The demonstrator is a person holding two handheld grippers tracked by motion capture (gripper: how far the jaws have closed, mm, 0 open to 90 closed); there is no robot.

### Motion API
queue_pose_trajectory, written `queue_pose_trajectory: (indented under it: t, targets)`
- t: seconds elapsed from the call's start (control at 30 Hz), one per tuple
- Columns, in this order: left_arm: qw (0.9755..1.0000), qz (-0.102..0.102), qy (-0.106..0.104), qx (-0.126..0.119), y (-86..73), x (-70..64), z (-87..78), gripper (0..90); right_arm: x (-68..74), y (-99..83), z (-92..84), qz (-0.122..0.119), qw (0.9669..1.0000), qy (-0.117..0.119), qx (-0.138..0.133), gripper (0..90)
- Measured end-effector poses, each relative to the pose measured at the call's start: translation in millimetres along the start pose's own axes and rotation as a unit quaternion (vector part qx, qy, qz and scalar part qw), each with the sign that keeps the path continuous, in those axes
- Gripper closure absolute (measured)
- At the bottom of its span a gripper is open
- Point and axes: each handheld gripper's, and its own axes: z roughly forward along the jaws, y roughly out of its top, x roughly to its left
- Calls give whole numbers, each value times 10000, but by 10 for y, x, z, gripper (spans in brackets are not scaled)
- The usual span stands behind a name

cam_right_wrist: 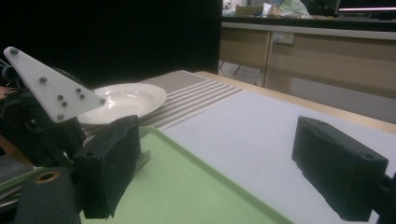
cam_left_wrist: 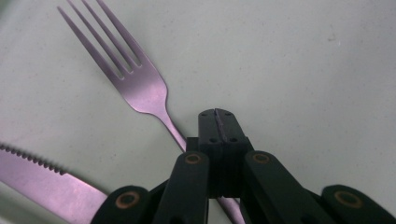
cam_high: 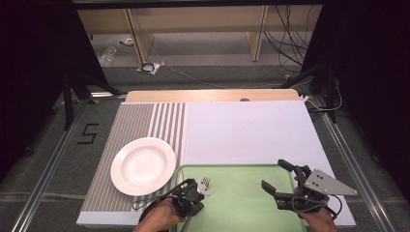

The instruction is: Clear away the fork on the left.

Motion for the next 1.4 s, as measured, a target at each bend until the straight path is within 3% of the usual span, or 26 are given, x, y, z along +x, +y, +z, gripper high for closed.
queue_pose_trajectory:
  t: [0.53,1.4]
  targets:
    - [9998,-143,55,151,-71,116,-50,894,2,1,-2,1,10000,2,-1,164]
    - [9994,-302,98,151,-140,192,-85,880,0,2,-4,0,10000,9,-13,164]
